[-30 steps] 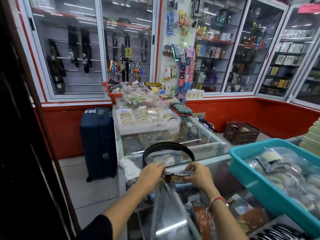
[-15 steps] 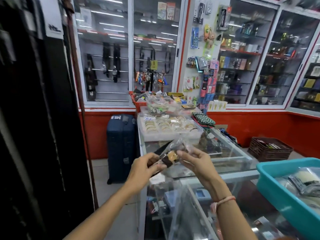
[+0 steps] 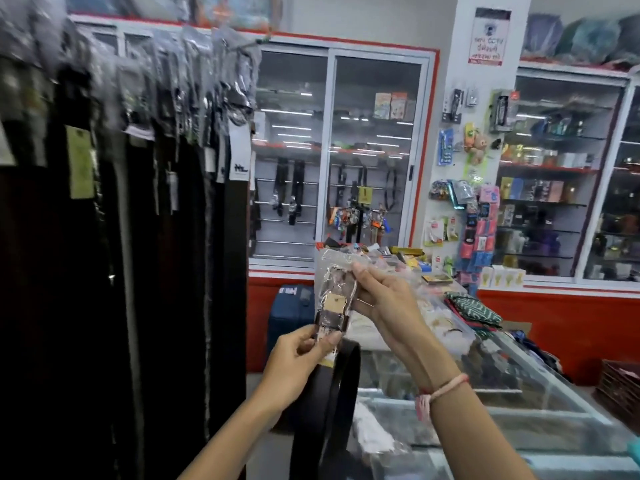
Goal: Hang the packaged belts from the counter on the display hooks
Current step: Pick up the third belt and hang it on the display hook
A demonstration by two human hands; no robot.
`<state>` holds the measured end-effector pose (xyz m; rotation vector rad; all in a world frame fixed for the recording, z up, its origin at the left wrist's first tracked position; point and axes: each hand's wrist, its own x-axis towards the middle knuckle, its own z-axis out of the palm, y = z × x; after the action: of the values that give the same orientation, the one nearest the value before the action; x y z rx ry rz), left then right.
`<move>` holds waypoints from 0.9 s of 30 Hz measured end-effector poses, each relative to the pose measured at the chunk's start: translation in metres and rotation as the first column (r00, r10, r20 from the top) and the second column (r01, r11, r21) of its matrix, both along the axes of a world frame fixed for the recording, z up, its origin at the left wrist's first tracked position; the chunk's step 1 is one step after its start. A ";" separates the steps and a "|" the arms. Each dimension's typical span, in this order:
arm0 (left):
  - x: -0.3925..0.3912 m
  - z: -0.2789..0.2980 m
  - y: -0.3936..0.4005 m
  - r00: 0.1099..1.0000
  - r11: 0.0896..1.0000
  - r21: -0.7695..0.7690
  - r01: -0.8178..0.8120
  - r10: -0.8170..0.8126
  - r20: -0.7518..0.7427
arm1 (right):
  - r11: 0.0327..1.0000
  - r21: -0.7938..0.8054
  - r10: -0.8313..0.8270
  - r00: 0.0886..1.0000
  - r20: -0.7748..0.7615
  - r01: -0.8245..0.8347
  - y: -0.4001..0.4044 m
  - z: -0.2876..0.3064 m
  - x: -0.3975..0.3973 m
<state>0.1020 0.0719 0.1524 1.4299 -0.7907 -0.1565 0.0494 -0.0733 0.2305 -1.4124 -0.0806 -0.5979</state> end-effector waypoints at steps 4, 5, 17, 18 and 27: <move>0.007 0.010 0.015 0.998 0.998 -0.010 -0.065 0.065 0.023 | 0.997 -0.018 0.078 0.997 0.021 -0.078 0.016 0.010 0.009; 0.009 0.013 0.017 0.996 0.996 -0.017 -0.084 0.084 0.026 | 0.996 -0.028 0.085 0.996 0.020 -0.084 0.018 0.011 0.011; 0.033 0.070 0.044 0.994 0.994 0.049 -0.102 0.100 0.036 | 0.990 -0.142 0.019 0.997 0.072 -0.008 0.051 0.057 0.034; 0.036 0.076 0.044 0.995 0.995 0.039 -0.097 0.096 0.031 | 0.988 -0.153 0.019 0.996 0.082 -0.006 0.052 0.067 0.036; 0.044 0.071 0.055 0.976 0.976 0.067 -0.209 0.205 0.072 | 0.980 -0.196 0.073 0.987 0.141 -0.044 0.066 0.122 0.049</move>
<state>0.1458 0.1266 0.2230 1.5847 -0.6892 0.0214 0.0983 -0.0070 0.3529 -1.5455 -0.3047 -0.6590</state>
